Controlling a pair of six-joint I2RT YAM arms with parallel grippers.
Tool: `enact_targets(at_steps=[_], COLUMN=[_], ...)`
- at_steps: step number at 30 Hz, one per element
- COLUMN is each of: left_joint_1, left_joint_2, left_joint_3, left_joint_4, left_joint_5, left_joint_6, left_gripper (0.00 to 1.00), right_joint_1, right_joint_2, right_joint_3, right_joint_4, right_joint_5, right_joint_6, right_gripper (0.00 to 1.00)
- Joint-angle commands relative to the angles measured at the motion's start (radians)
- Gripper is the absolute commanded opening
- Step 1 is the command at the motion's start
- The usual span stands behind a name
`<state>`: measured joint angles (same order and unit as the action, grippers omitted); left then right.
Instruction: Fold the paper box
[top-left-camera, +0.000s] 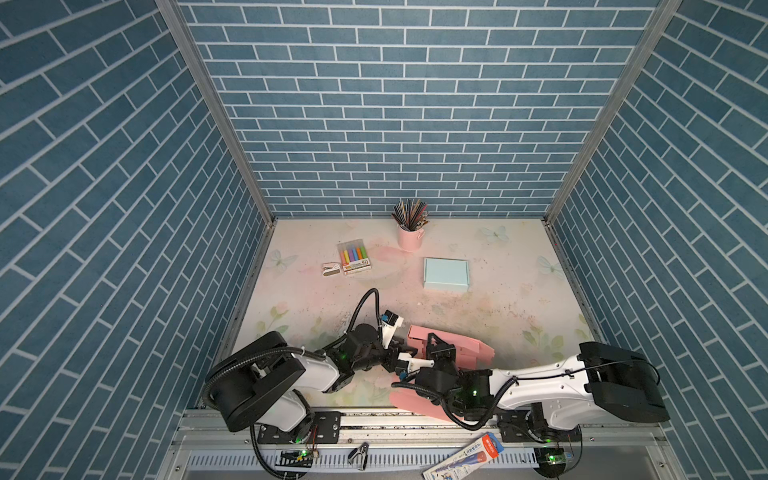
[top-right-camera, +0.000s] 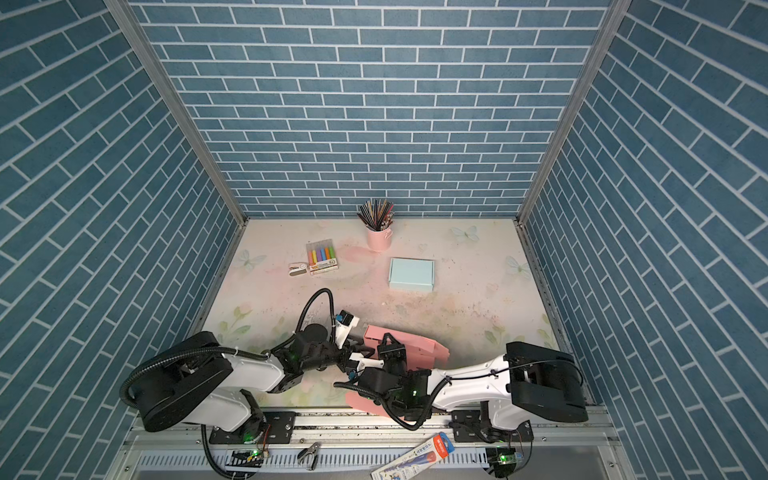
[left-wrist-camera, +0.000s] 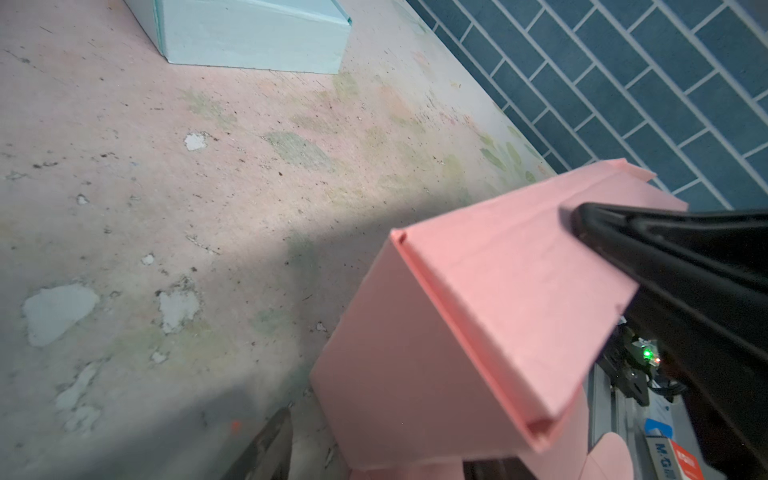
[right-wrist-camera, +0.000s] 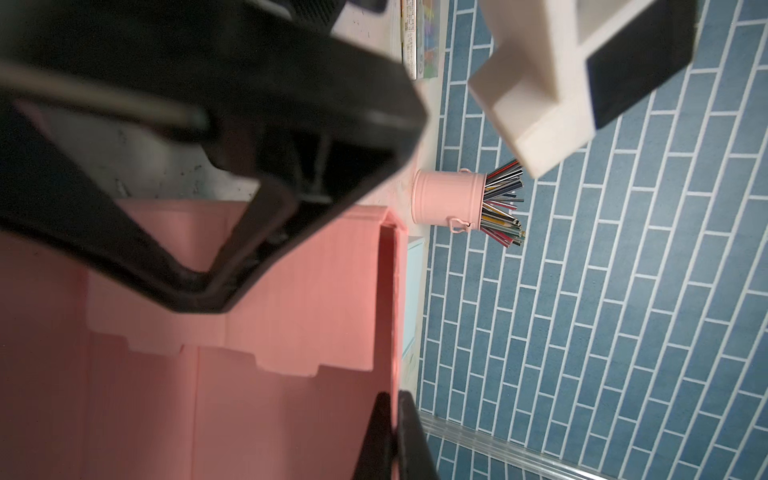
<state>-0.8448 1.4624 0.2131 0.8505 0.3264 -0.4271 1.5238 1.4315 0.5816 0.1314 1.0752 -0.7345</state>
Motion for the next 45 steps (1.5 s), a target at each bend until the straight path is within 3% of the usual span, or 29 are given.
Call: enact_targets(at_steps=[1, 15, 25, 32, 37, 45], left_joint_1=[-0.026, -0.074, -0.110, -0.118, -0.134, -0.146], left_joint_2=[-0.014, 0.038, 0.025, 0.140, 0.156, 0.119], left_joint_3=[-0.024, -0.122, -0.110, -0.091, -0.083, -0.072], left_joint_4=[0.041, 0.233, 0.231, 0.351, 0.371, 0.333], left_joint_5=[-0.094, -0.107, -0.149, -0.116, -0.139, -0.178], left_joint_6=[0.036, -0.005, 0.032, 0.032, 0.026, 0.037], left_gripper=[0.64, 0.64, 0.61, 0.53, 0.43, 0.43], right_joint_1=[0.030, 0.113, 0.133, 0.133, 0.127, 0.128], right_joint_2=[0.030, 0.143, 0.162, 0.102, 0.055, 0.084], right_joint_3=[0.024, 0.075, 0.095, 0.083, 0.075, 0.081], right_joint_4=[-0.086, -0.236, -0.294, -0.282, -0.276, -0.287], right_joint_5=[-0.009, 0.025, 0.027, -0.032, -0.047, -0.050], right_joint_6=[0.056, 0.233, 0.311, 0.351, 0.359, 0.370], right_gripper=[0.00, 0.00, 0.00, 0.00, 0.00, 0.00])
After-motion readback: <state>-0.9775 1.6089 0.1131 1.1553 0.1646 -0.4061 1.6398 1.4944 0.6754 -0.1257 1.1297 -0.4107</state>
